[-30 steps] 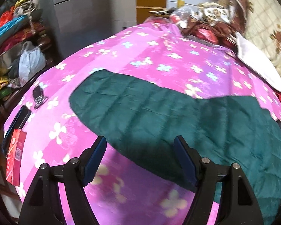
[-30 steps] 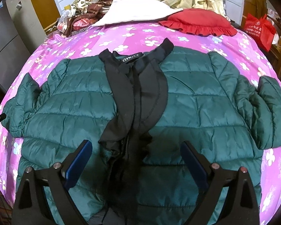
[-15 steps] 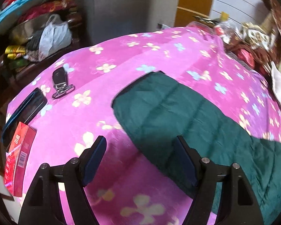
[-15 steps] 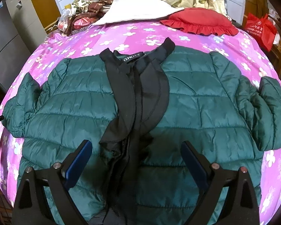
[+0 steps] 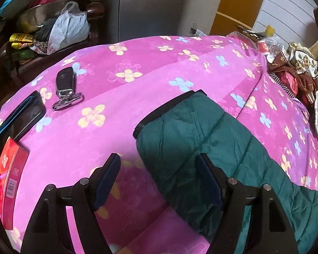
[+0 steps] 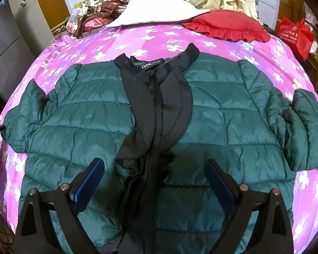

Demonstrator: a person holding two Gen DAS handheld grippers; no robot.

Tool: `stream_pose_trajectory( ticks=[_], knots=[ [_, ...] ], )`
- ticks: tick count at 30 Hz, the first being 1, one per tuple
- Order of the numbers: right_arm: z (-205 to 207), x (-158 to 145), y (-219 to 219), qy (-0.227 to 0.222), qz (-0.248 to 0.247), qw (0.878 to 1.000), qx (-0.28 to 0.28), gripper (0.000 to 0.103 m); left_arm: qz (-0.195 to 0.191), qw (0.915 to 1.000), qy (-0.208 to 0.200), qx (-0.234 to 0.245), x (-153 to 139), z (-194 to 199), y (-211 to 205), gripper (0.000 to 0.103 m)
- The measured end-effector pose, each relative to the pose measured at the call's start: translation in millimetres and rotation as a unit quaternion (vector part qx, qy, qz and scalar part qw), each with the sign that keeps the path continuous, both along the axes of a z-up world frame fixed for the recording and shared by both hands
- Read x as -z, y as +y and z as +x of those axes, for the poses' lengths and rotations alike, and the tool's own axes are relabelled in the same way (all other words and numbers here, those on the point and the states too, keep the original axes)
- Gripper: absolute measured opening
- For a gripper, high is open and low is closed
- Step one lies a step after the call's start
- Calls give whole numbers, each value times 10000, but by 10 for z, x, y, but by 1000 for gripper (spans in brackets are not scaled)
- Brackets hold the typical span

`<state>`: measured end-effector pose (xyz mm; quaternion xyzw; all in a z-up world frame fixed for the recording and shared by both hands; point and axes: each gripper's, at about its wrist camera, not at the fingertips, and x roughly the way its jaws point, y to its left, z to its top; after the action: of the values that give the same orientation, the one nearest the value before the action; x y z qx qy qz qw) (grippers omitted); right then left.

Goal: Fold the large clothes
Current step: 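Grasp the jacket's side edge with the left gripper and lift it, then fold the held side over toward the zipper placket, open left gripper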

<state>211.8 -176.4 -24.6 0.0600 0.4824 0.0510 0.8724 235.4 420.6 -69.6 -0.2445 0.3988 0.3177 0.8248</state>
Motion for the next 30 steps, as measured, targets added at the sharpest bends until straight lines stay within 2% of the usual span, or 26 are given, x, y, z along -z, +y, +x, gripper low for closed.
stream_pose_trajectory(
  ticks=[4,6,8,10,13,17,21,25,30],
  knots=[
    [-2,0,-13,18,9,10000,32,97,2,10000,-86,24,40,34,12,50],
    [0,-5,-21,23,-26,10000,33,97,42,9999,-122,55,42,46,7,43],
    [-4,-8,-39,18,-64,10000,43,97,86,9997,-129,173,35,69,-28,12],
    [3,3,-60,42,-118,9999,63,97,64,9997,-122,210,17,93,-59,1],
    [15,31,-99,84,-165,9998,102,97,44,9995,-201,245,-77,78,-118,0],
    [16,76,-155,132,-151,9997,167,97,163,9974,-606,365,-335,-63,-280,0],
    [-4,96,-212,137,-280,9993,191,97,453,9919,-902,766,-674,-202,-617,0],
    [-42,104,-323,88,-411,9986,315,97,415,9854,-1202,1131,-929,-318,-914,0],
    [-73,147,-467,113,-420,9981,441,97,445,9786,-1342,1493,-1132,-416,-1320,0]
  ],
)
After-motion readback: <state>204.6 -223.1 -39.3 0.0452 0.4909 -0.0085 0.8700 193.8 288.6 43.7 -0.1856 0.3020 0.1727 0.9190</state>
